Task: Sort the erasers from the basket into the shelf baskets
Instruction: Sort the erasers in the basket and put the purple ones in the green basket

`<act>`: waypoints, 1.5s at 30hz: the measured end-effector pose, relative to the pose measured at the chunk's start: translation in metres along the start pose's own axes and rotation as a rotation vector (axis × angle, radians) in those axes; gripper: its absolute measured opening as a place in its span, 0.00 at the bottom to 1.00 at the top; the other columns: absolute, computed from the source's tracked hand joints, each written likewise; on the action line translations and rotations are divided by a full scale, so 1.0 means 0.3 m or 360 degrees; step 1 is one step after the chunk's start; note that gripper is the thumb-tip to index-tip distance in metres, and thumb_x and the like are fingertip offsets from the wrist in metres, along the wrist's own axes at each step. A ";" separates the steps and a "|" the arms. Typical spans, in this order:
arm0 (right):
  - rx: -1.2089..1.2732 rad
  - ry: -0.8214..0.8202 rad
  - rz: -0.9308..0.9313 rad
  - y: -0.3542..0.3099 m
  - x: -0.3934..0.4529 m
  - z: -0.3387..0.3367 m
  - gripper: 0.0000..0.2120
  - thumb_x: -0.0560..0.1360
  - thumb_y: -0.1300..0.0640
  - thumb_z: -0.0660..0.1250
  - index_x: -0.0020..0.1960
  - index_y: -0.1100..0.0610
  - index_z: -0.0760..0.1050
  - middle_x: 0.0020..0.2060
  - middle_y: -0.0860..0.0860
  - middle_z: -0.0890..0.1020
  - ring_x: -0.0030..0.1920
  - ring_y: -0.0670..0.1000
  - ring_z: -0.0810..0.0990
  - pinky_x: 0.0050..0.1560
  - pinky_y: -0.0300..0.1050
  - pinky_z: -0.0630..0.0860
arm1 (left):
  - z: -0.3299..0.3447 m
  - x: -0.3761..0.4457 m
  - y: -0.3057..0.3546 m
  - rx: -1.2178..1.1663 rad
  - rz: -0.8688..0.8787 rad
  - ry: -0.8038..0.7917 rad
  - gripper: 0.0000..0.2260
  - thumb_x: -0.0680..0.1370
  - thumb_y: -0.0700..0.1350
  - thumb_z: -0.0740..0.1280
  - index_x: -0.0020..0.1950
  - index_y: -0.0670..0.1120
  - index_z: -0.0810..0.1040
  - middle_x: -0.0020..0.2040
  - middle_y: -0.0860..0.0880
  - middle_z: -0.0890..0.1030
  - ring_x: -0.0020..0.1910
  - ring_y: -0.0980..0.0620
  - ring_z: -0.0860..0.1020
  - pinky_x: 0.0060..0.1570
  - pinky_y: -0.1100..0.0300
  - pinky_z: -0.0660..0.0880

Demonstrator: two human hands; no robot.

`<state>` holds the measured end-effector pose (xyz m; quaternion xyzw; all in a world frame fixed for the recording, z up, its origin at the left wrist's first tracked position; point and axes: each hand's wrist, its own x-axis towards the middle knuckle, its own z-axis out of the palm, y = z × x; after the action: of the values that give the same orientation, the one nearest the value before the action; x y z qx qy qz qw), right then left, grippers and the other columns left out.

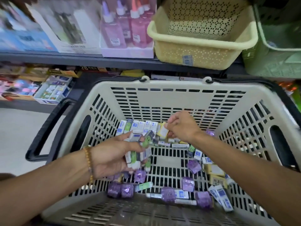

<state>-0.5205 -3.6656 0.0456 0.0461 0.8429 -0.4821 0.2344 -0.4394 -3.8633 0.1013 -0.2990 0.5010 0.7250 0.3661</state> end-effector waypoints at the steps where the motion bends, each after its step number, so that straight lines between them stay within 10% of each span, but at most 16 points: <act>1: -0.0006 0.0035 0.0015 0.006 0.012 0.028 0.07 0.76 0.63 0.69 0.39 0.58 0.77 0.37 0.58 0.85 0.42 0.58 0.85 0.51 0.57 0.81 | -0.004 -0.007 0.003 -0.0032 -0.0001 0.0008 0.23 0.64 0.30 0.69 0.59 0.42 0.76 0.57 0.35 0.82 0.56 0.34 0.78 0.50 0.42 0.77; 8: -0.0012 0.0170 -0.0064 -0.005 -0.019 0.032 0.11 0.79 0.64 0.63 0.42 0.58 0.81 0.43 0.61 0.84 0.38 0.55 0.85 0.39 0.50 0.83 | -0.007 -0.010 0.021 -0.0125 0.0062 -0.0041 0.13 0.64 0.31 0.70 0.46 0.43 0.79 0.53 0.36 0.83 0.43 0.38 0.81 0.41 0.45 0.82; 15: 0.0375 -0.0750 0.0115 -0.067 -0.146 0.001 0.13 0.80 0.53 0.65 0.55 0.63 0.79 0.46 0.56 0.86 0.38 0.49 0.82 0.38 0.38 0.78 | 0.020 0.028 0.032 -0.0056 0.0244 -0.0090 0.11 0.66 0.36 0.73 0.44 0.48 0.81 0.50 0.37 0.84 0.42 0.40 0.84 0.32 0.57 0.79; 20: 0.0672 -0.0574 0.0188 -0.031 -0.114 -0.050 0.06 0.78 0.62 0.67 0.48 0.64 0.81 0.33 0.53 0.80 0.29 0.47 0.76 0.30 0.37 0.73 | 0.028 0.044 0.029 0.0089 0.0286 0.0121 0.14 0.74 0.34 0.69 0.58 0.44 0.75 0.47 0.39 0.85 0.42 0.43 0.84 0.33 0.56 0.80; 27: -0.0059 -0.0138 0.0263 0.017 0.002 -0.087 0.08 0.78 0.60 0.68 0.41 0.61 0.80 0.30 0.55 0.79 0.27 0.47 0.75 0.29 0.39 0.73 | 0.038 0.064 0.015 0.0250 0.0295 0.0225 0.16 0.72 0.35 0.73 0.59 0.40 0.76 0.50 0.40 0.84 0.35 0.46 0.83 0.33 0.58 0.77; 34: 0.0161 -0.0021 0.0208 0.005 0.006 -0.036 0.08 0.80 0.66 0.62 0.49 0.64 0.80 0.41 0.58 0.85 0.35 0.49 0.83 0.36 0.43 0.82 | 0.042 0.085 0.007 0.0348 0.0297 0.0213 0.12 0.71 0.35 0.74 0.51 0.43 0.77 0.45 0.40 0.85 0.33 0.47 0.82 0.36 0.56 0.76; 38: 0.0188 -0.0379 0.0005 -0.042 -0.056 -0.052 0.12 0.79 0.50 0.67 0.48 0.59 0.81 0.36 0.52 0.83 0.32 0.46 0.79 0.31 0.36 0.74 | 0.060 0.092 0.011 0.0338 0.0288 0.0176 0.12 0.71 0.36 0.74 0.52 0.44 0.78 0.49 0.40 0.85 0.32 0.49 0.82 0.33 0.58 0.77; 45: 0.0300 -0.0339 0.0105 -0.008 -0.036 -0.151 0.05 0.79 0.63 0.66 0.45 0.60 0.80 0.33 0.53 0.79 0.29 0.48 0.76 0.31 0.41 0.73 | 0.087 0.108 0.006 0.0356 0.0289 0.0149 0.04 0.76 0.39 0.70 0.50 0.42 0.78 0.49 0.40 0.85 0.31 0.50 0.81 0.28 0.61 0.75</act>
<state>-0.5275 -3.6274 0.0716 0.0440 0.7622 -0.5535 0.3329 -0.4604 -3.8317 0.0847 -0.2433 0.6200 0.6801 0.3063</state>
